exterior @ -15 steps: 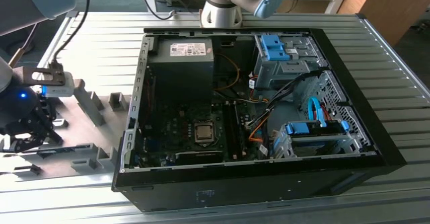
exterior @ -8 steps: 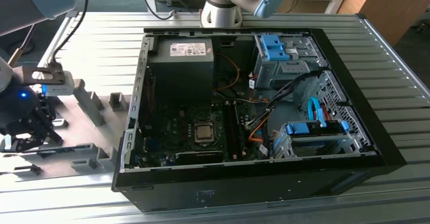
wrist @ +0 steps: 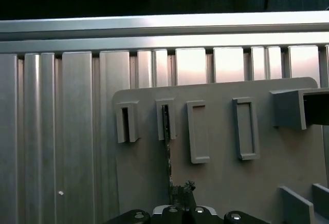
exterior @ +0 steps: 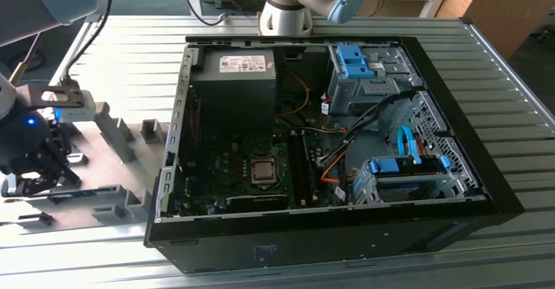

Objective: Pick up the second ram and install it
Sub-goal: 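Pick up the second ram and move it above second insertion slot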

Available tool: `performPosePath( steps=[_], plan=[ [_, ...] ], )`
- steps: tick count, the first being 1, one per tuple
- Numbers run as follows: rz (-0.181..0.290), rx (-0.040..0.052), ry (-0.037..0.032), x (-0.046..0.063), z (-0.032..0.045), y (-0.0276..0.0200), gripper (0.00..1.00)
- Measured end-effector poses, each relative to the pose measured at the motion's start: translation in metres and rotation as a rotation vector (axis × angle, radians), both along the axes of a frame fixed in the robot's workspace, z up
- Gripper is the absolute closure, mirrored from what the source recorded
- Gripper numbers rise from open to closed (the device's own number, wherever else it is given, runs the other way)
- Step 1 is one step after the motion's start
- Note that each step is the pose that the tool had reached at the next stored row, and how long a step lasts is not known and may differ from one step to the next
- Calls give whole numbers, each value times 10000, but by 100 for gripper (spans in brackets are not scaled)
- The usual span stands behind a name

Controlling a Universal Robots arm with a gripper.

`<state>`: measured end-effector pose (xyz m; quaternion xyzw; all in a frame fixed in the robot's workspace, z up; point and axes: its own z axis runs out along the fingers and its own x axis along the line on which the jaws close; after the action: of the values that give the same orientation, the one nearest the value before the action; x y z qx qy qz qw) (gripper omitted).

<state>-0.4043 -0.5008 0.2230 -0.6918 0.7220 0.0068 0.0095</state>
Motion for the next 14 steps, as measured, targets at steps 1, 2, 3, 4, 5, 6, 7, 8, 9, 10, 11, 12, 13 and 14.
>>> performPosePath(
  steps=[1,2,3,4,5,6,7,8,9,10,11,12,13,14],
  plan=[
    [43,-1,0,0,0,0,89],
    [86,0,0,0,0,0,89],
    [129,0,-1,0,0,0,89],
    [174,0,0,0,0,0,89],
    [217,0,0,0,0,0,89],
    [259,-1,1,0,0,0,89],
    [302,0,0,0,0,0,89],
    [345,-1,0,0,0,0,89],
    [388,-1,0,0,0,0,89],
    [429,-1,1,0,0,0,89],
    [476,0,0,0,0,0,89],
    [518,0,0,0,0,0,89],
    [560,0,0,0,0,0,89],
    [602,-1,0,0,0,0,89]
  ],
)
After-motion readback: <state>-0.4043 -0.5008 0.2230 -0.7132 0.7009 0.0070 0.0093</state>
